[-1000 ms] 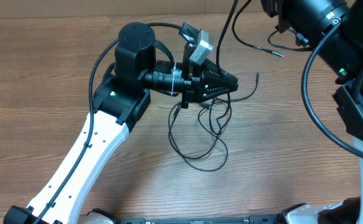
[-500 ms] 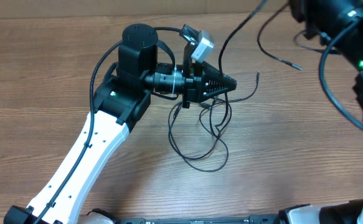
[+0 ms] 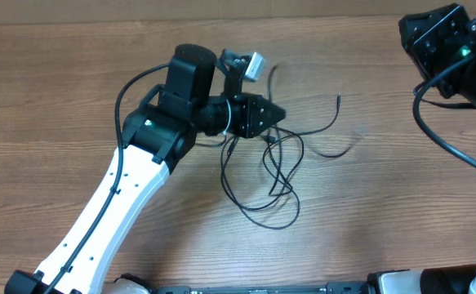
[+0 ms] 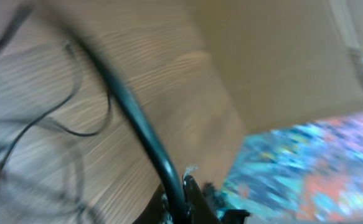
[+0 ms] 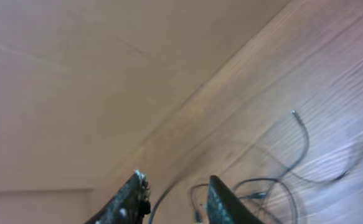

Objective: Untangle cables

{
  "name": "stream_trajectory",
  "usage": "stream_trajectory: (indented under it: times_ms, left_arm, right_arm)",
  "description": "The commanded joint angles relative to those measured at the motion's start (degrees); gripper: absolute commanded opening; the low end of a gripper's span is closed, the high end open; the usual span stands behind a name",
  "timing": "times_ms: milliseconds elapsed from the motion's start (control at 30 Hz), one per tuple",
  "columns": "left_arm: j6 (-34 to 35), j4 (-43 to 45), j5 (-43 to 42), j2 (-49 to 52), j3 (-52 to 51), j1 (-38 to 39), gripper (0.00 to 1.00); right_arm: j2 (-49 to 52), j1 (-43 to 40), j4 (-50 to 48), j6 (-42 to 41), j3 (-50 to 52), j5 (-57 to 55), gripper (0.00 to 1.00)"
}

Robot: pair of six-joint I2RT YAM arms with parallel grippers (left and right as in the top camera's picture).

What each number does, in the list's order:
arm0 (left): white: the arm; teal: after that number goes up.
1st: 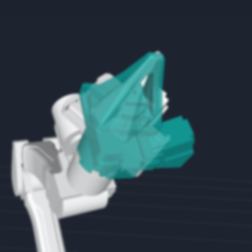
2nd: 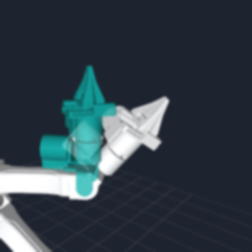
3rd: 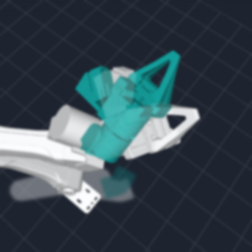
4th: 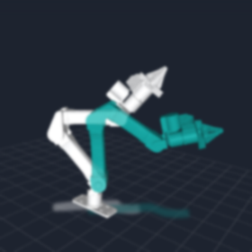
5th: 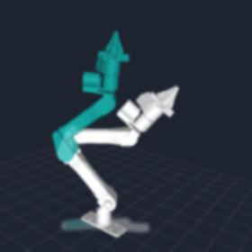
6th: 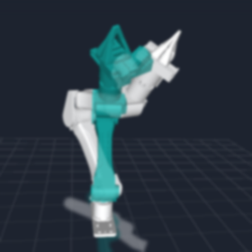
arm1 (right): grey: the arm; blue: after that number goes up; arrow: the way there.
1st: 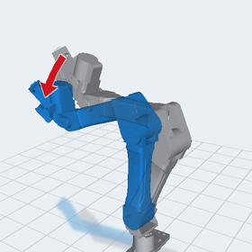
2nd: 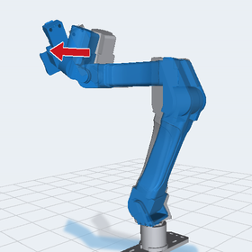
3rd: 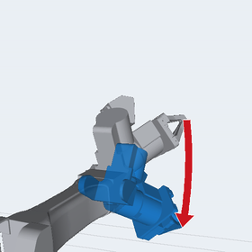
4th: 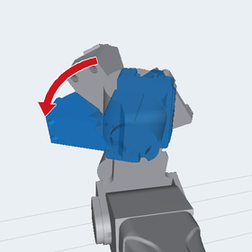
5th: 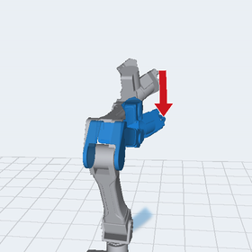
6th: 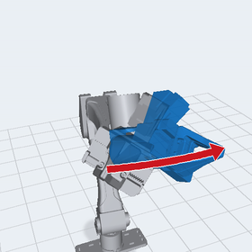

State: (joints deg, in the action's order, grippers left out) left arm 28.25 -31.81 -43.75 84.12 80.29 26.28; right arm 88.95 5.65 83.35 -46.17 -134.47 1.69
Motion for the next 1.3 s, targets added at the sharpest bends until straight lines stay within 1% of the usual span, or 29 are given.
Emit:
stream_trajectory:
  times_ms: [0,100,200,233,267,300,367,400,500,633,867,900,933,1000,1033,1167,1267]
  left_arm:
    - [1.9,-4.3,11.2,-0.4,0.5,0.4,0.04]
    - [3.8,-5.5,11.3,-0.4,0.5,0.4,0.04]
    - [7.3,-4.8,11.3,-0.4,0.5,0.3,0.04]
    - [8.7,-4.2,11.3,-0.4,0.5,0.3,0.04]
    - [11.0,-2.6,11.3,-0.4,0.5,0.3,0.04]
    - [12.0,-1.5,11.3,-0.4,0.5,0.2,0.04]
    - [13.8,0.7,11.3,-0.4,0.6,-0.5,0.04]
    - [15.8,2.3,11.3,-0.4,0.7,-1.8,0.04]
    - [21.1,3.3,10.7,-0.4,1.1,-4.3,0.04]
    - [29.4,3.3,9.3,-0.4,1.1,-5.8,0.04]
    - [35.2,3.3,6.6,-0.4,1.1,-5.8,0.04]
    - [35.3,3.4,6.6,-0.4,1.1,-5.9,0.04]
    - [35.7,3.4,6.4,-0.4,1.1,-6.0,0.04]
    - [36.1,3.3,6.2,-0.4,1.1,-6.1,0.04]
    - [36.1,3.3,6.2,-0.4,1.1,-6.1,0.04]
    - [36.1,3.3,6.3,-0.4,1.1,-6.1,0.04]
    - [36.1,3.3,6.9,-0.4,1.1,-6.1,0.04]
  right_arm:
    - [1.4,-0.2,3.8,7.3,-0.5,-1.7,0.72]
    - [2.9,-0.2,8.5,11.3,-0.5,-0.1,0.86]
    - [5.0,-0.2,12.5,19.6,-0.5,5.9,0.93]
    - [5.8,-0.1,13.7,23.1,-0.5,9.1,0.96]
    - [6.8,0.1,13.7,31.4,0.6,18.0,0.99]
    - [7.1,0.4,13.7,35.9,1.7,23.5,1.00]
    - [7.7,1.0,13.7,41.4,3.8,30.9,1.00]
    - [8.0,1.8,13.7,43.3,5.8,33.2,1.00]
    - [8.3,3.3,13.4,44.0,8.9,33.2,1.00]
    - [8.3,7.4,11.3,47.6,14.1,33.1,1.00]
    - [8.5,16.3,-1.3,47.5,24.2,32.4,1.00]
    - [8.6,16.8,-2.4,47.5,25.0,32.2,0.98]
    - [8.8,17.2,-3.2,47.5,25.7,31.8,0.92]
    - [9.0,17.2,-4.2,47.5,26.5,31.4,0.69]
    - [9.1,17.2,-4.2,47.5,26.6,31.4,0.63]
    - [9.1,17.1,-4.3,47.5,26.6,31.4,0.43]
    - [9.1,17.1,-4.3,46.6,26.6,31.4,0.25]
